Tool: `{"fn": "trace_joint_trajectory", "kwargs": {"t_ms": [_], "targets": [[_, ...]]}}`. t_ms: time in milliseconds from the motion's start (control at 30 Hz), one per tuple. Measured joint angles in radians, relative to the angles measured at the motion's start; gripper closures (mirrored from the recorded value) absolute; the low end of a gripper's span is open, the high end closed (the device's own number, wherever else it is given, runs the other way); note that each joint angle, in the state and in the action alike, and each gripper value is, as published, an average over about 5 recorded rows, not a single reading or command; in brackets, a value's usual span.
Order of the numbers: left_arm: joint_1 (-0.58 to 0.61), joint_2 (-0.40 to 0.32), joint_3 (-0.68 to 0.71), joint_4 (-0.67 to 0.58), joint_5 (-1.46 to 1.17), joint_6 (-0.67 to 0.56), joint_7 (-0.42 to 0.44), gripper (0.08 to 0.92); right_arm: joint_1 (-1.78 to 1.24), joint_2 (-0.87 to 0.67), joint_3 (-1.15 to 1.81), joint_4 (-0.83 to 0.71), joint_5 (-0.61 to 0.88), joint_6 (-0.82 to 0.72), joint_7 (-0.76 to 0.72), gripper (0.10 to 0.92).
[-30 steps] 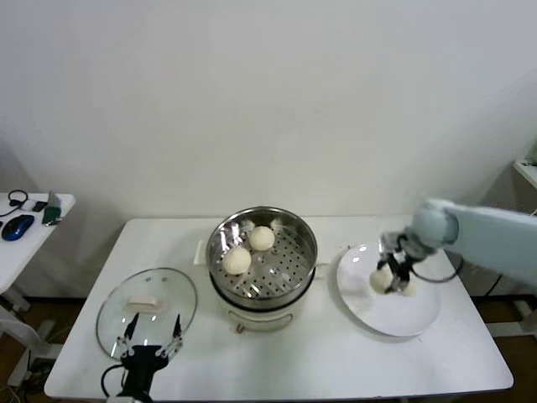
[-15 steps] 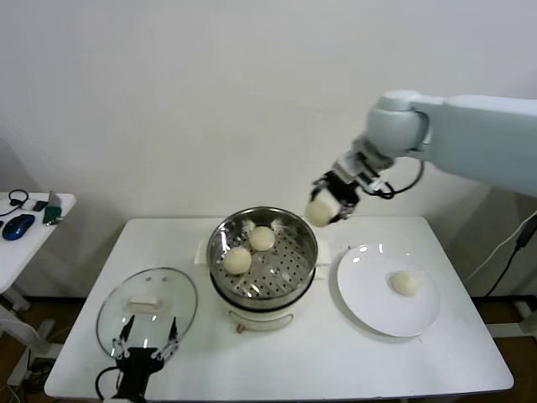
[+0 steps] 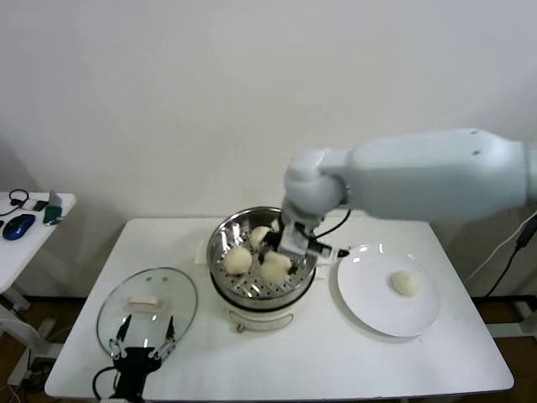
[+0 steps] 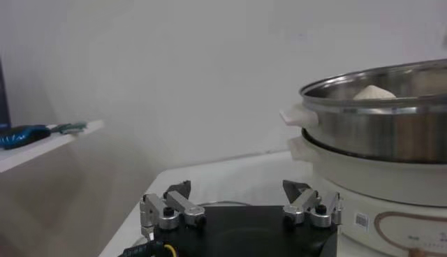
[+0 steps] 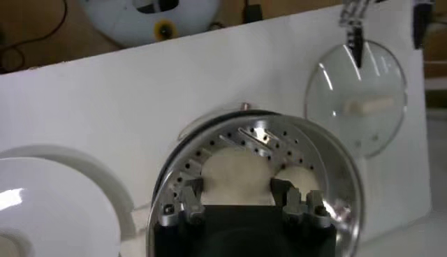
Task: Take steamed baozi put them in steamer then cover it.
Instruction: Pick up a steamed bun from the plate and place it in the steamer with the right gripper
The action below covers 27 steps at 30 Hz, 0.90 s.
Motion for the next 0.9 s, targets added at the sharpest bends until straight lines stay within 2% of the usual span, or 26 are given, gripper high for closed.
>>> {"fn": "trace_joint_trajectory", "kwargs": {"t_ms": [300, 567, 667, 900], "targets": [[0.0, -0.003, 0.004, 0.0, 0.001, -0.001, -0.001, 0.177, -0.098, 0.05, -0.001, -0.069, -0.097, 0.017, 0.039, 0.372], [0.008, -0.004, 0.006, -0.003, 0.001, -0.007, -0.003, 0.177, -0.137, 0.086, 0.004, -0.118, -0.125, 0.025, 0.057, 0.366], [0.011, -0.004, 0.006, -0.004, 0.001, -0.01, -0.004, 0.177, -0.145, 0.096, 0.005, -0.131, -0.126, 0.029, 0.062, 0.339], [0.01, -0.003, 0.011, -0.007, 0.001, -0.012, -0.005, 0.177, -0.145, 0.095, 0.009, -0.14, -0.112, 0.04, 0.066, 0.214]]}}
